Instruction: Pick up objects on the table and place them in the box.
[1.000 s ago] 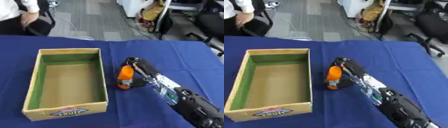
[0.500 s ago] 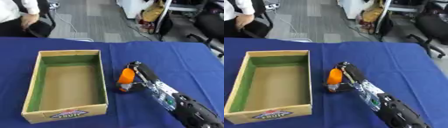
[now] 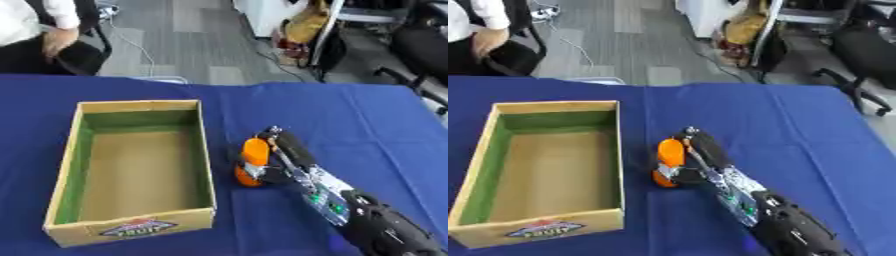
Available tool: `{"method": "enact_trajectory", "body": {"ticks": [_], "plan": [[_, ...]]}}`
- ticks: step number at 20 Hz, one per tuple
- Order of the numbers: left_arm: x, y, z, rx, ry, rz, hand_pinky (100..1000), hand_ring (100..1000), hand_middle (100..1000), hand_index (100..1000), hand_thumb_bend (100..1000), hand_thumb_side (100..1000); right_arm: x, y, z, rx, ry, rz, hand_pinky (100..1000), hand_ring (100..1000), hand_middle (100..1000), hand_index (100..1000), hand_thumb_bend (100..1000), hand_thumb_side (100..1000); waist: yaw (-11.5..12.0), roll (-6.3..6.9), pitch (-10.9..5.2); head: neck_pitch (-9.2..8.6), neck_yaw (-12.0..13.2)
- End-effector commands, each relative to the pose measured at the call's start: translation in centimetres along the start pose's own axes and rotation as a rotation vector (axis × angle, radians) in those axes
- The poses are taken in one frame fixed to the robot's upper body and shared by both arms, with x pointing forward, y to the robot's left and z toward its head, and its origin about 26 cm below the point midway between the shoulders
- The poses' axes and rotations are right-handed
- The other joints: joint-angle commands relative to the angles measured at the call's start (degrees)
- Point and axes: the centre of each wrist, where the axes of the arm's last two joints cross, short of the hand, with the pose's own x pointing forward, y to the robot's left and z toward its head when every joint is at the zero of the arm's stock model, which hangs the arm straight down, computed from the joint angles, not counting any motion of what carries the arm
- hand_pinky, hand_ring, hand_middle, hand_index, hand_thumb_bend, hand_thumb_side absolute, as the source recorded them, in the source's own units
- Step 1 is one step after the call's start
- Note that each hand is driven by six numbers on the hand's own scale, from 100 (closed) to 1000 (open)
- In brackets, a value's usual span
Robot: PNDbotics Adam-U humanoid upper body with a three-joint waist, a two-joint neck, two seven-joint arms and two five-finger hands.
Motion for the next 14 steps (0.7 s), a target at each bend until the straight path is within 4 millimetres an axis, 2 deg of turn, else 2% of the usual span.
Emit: {"method": "enact_trajectory", "body": {"ticks": [1,6,11,14], "plan": [[0.4,0.3,-0.6,-0.010,-0.025,-0.013,715,670,728,726,128,850,-0.1,-1.1,-0.4,-0.011,-0.024,0.025,100,100,100,198,100,837,-0.20,0.22,-0.94,-0.74,0.29],[0.4,0.2,-0.3,-0.011,-0.016,-0.012,715,670,728,726,128,850,0.1,-2.8,-1.0,-0.017,-0.027,0.043,100,100,100,193,100,833,-0.54,0.18,-1.24,-0.84,0.07],[0.4,0.3,0.0,-0.012,-0.001,-0.016,715,670,728,727,127,851,1.0,-6.0,-2.4,-0.059,-0.025,0.050,100,100,100,188,100,822,-1.06,0.28,-1.48,-0.59,-0.39],[0.4,0.3,0.1,-0.012,0.002,-0.020,715,670,728,727,127,851,2.3,-7.7,-3.2,-0.079,-0.037,0.043,100,100,100,186,100,820,-1.17,0.37,-1.49,-0.42,-0.43]]}}
